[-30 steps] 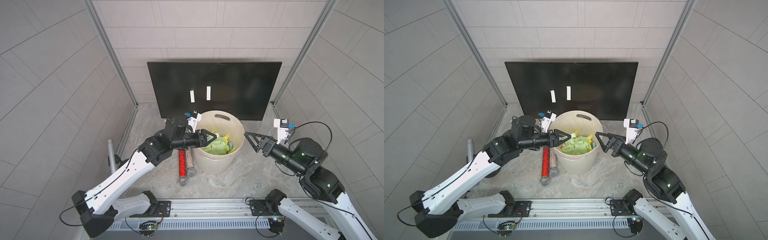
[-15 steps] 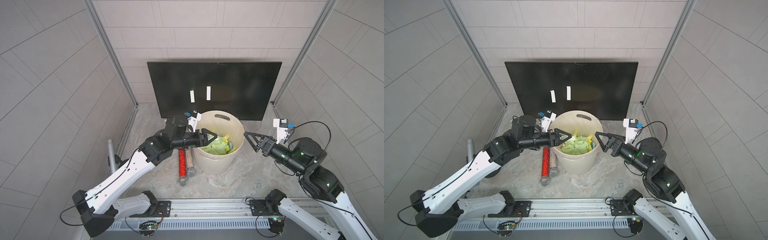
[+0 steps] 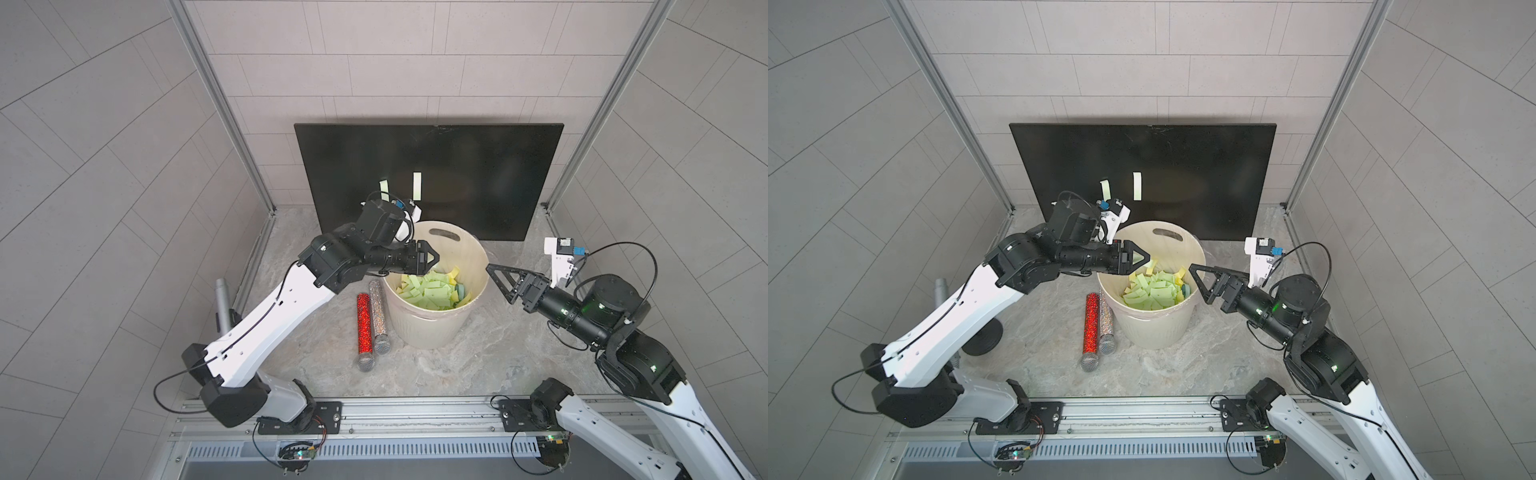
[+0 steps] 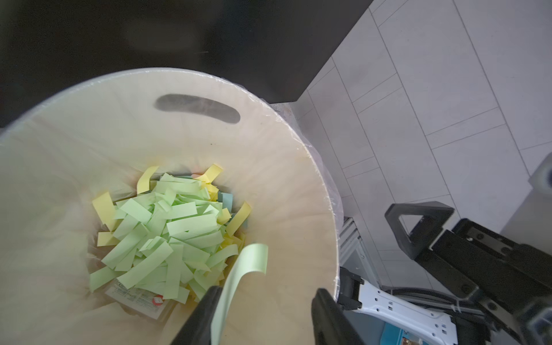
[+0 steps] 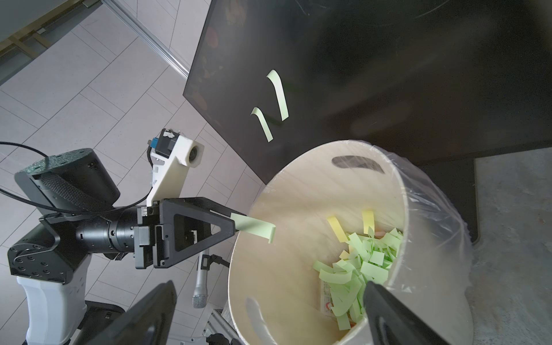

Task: Remove the sticky note from the monitor
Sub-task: Place the sticky note in the trash bin.

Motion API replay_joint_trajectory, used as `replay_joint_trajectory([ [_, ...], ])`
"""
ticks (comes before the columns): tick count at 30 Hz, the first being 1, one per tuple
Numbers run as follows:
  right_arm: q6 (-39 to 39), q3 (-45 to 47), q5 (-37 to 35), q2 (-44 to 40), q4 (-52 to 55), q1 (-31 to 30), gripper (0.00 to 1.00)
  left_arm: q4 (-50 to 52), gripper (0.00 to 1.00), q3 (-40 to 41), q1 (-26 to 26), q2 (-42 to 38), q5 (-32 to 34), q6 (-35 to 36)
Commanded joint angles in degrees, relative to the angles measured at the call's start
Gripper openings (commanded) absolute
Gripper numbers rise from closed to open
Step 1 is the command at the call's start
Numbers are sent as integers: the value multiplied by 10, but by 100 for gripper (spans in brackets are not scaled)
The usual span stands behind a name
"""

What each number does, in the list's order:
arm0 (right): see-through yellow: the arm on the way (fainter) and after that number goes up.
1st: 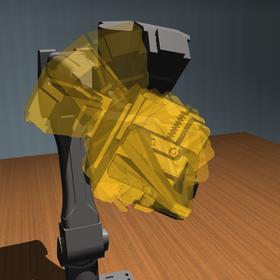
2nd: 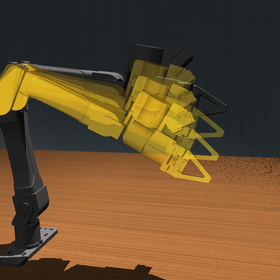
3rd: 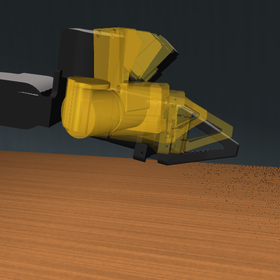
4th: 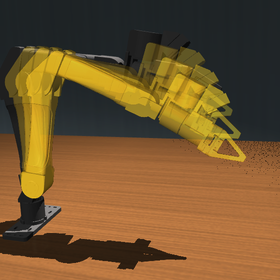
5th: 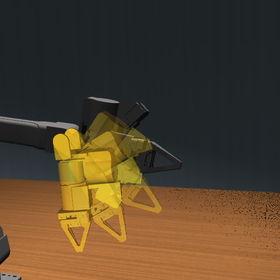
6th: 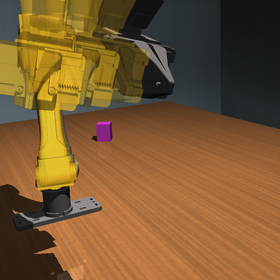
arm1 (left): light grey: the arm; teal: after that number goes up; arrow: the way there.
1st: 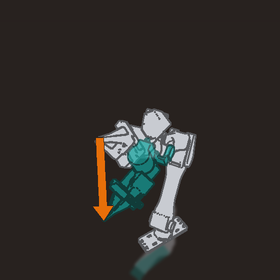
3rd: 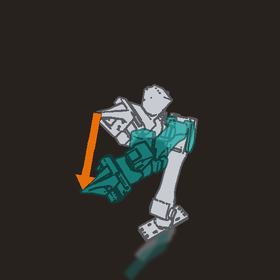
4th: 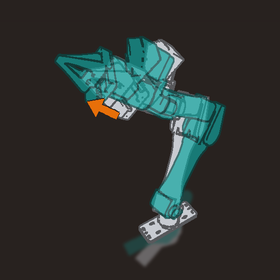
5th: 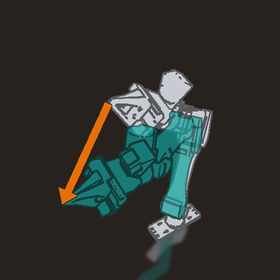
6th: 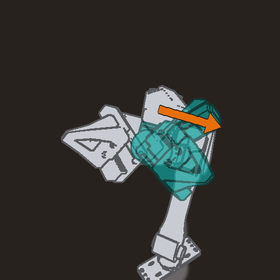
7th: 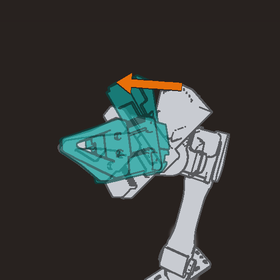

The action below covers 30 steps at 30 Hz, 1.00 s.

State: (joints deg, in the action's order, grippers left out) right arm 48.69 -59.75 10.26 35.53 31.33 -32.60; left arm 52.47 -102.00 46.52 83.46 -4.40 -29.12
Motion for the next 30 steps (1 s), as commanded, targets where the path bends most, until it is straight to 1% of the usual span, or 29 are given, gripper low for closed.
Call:
replay_joint_trajectory([
  [1,0,8,-2,0,-4,3,100,83,32,-36,10,17,33,43],
  [2,0,8,-3,0,-4,3,100,83,28,-38,10,20,31,44],
  [3,0,9,-2,0,-4,3,100,82,25,-39,11,22,30,44],
  [5,0,9,-2,0,-5,3,100,73,26,-37,11,21,26,44],
  [6,0,9,-2,-1,-4,3,100,69,33,-35,11,20,24,43],
  [7,0,10,-2,-1,-4,3,100,66,43,-34,12,19,25,43],
  [8,-1,10,-3,-1,-5,3,100,64,50,-32,12,18,26,43],
  [9,0,11,-2,-2,-4,3,100,62,53,-32,11,17,28,42],
  [10,1,11,-2,-2,-4,3,100,61,52,-31,11,15,29,43],
  [12,1,13,-3,-3,-4,3,100,55,18,-30,11,13,26,46],
  [13,1,14,-2,-3,-4,3,100,55,4,-30,12,12,27,45],
  [14,1,13,-2,-4,-5,3,100,55,0,-29,12,13,27,46],
  [16,0,14,-2,-4,-4,3,100,54,0,-30,11,13,27,46],
  [18,1,15,-2,-3,-4,3,100,53,12,-28,12,13,31,45],
  [21,1,13,-2,-4,-5,3,100,43,19,-21,12,4,41,44],
  [25,-1,12,-3,-4,-4,3,100,13,31,0,10,-18,58,45],
  [30,-3,11,-4,-4,-3,3,100,-12,49,23,0,-48,78,45],
])
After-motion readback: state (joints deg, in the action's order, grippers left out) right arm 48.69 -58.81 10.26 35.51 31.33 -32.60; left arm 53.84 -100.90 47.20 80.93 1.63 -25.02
